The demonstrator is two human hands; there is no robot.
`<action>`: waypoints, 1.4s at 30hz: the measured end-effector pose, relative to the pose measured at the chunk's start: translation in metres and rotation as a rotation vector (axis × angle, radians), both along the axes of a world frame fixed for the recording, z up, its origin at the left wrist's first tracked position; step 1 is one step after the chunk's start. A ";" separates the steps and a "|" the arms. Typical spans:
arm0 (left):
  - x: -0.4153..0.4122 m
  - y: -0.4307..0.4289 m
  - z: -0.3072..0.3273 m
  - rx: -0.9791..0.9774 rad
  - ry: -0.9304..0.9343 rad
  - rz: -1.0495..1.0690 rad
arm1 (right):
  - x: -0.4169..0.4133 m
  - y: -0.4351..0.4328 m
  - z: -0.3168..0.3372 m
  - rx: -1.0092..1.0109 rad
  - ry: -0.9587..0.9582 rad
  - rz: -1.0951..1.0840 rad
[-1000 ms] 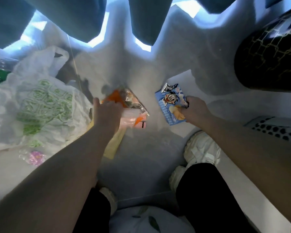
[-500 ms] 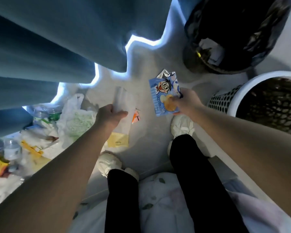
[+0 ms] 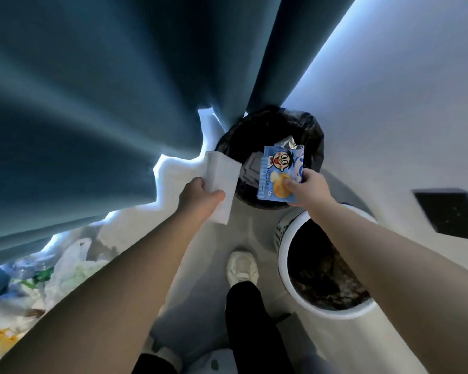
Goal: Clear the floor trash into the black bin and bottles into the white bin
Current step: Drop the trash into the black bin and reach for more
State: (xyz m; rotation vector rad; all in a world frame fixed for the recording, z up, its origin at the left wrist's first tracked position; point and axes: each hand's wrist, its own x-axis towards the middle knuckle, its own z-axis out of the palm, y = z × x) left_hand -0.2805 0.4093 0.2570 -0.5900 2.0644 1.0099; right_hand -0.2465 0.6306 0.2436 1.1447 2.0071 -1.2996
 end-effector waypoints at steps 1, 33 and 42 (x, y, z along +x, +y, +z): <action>-0.007 0.014 -0.009 0.003 -0.010 -0.012 | -0.004 0.009 -0.008 0.003 -0.010 -0.012; 0.023 -0.055 -0.056 -0.640 0.352 -0.944 | -0.018 -0.024 -0.062 0.602 0.003 0.916; 0.109 -0.139 -0.037 -0.610 0.226 -0.837 | 0.058 -0.136 -0.014 0.476 0.194 1.196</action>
